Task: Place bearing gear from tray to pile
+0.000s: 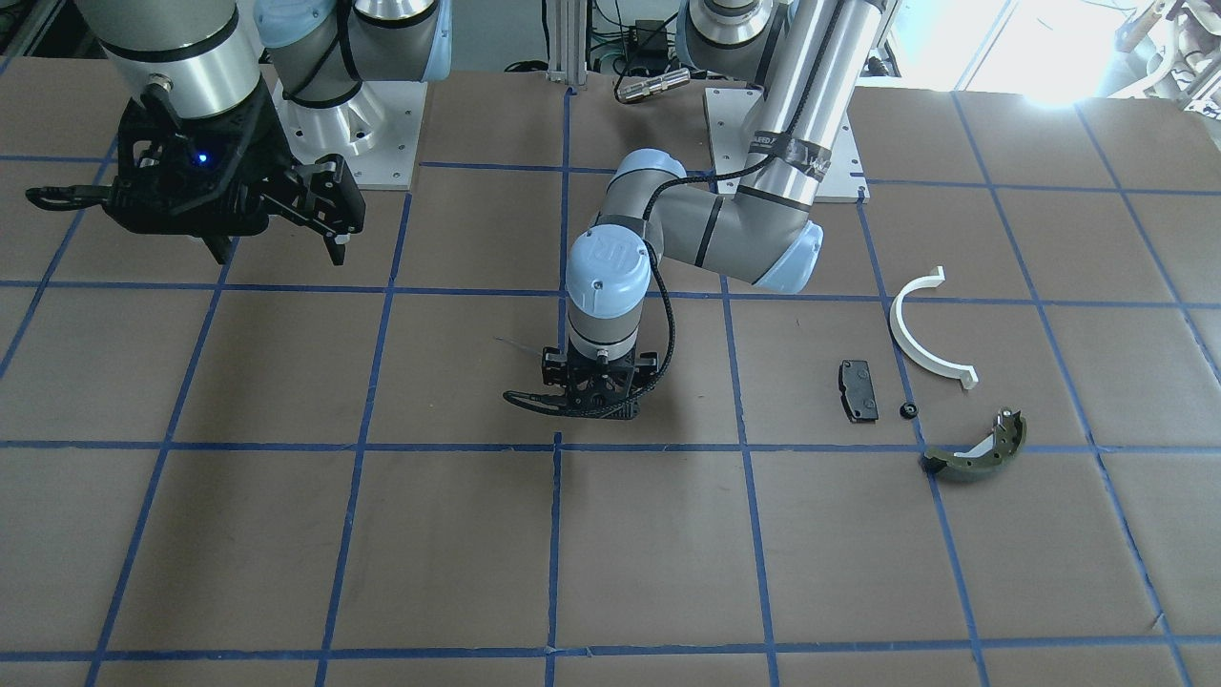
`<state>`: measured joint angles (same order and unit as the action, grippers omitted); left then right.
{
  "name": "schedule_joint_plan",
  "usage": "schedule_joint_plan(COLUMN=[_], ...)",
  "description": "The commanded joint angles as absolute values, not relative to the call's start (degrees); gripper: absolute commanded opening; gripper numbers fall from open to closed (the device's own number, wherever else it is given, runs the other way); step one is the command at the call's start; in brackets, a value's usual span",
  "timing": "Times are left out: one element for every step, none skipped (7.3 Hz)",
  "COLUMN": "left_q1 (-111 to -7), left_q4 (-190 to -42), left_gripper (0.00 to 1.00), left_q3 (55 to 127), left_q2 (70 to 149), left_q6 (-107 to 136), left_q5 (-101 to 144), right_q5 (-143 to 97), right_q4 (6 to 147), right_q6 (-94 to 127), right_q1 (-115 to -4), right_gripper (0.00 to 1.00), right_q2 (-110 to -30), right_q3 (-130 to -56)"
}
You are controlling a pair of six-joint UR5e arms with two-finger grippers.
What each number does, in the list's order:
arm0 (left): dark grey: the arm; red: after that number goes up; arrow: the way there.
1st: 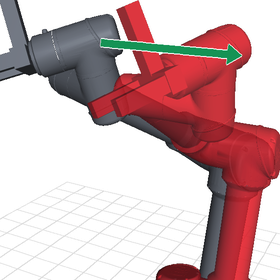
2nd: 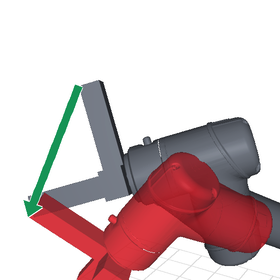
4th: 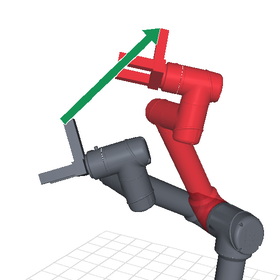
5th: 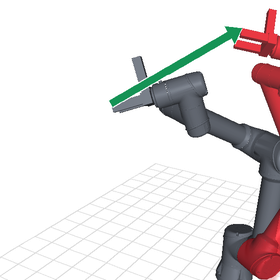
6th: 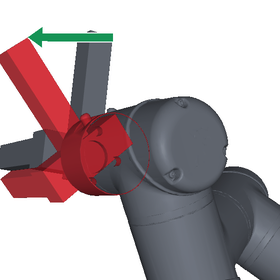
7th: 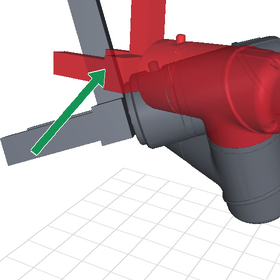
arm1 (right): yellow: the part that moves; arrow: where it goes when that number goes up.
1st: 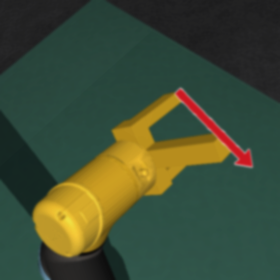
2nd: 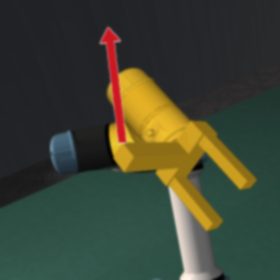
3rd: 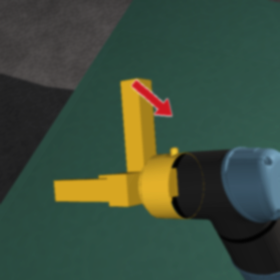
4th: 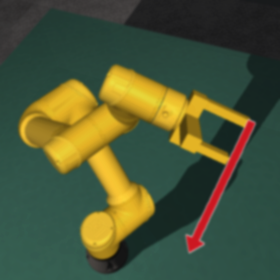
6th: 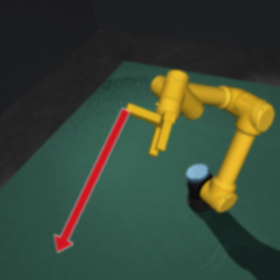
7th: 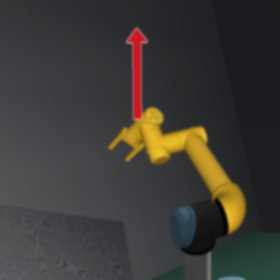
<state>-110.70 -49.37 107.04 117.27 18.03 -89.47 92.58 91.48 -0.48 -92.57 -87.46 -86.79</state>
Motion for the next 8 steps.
schedule_joint_plan(left_q1=[-110.65,-110.65,-110.65,-110.48,-110.39,-109.96,-108.21,-103.49], left_q4=[-49.13,-49.13,-49.13,-49.13,-49.22,-49.22,-49.91,-50.88], left_gripper=[0.37,0.23,0.1,0.05,0.04,0.04,0.04,0.04], left_q3=[106.96,106.88,106.88,106.88,106.79,106.61,106.44,106.87], left_q2=[117.33,117.25,117.16,116.72,116.37,115.76,115.06,114.18], left_q6=[18.46,18.54,18.54,18.54,18.46,17.5,13.84,6.58], left_q5=[-89.39,-89.38,-89.3,-89.3,-89.3,-89.38,-90.25,-90.44], right_q5=[92.28,92.29,92.2,92.11,88.11,87.98,88.07,87.98], right_q4=[93.6,93.52,93.52,93.17,93.08,93.6,93.34,93.6], right_q6=[-3.15,-3.42,-3.43,-3.34,-3.17,-2.38,-2.37,-2.29], right_q1=[-92.37,-92.37,-92.37,-92.03,-90.89,-90.7,-90.62,-90.7], right_gripper=[1.0,0.99,0.98,0.98,0.98,0.98,1.0,1.0], right_q2=[-87.54,-87.54,-87.63,-87.63,-87.63,-88.15,-89.2,-89.21], right_q3=[-88.5,-88.51,-88.59,-88.59,-88.59,-88.59,-88.68,-88.59])
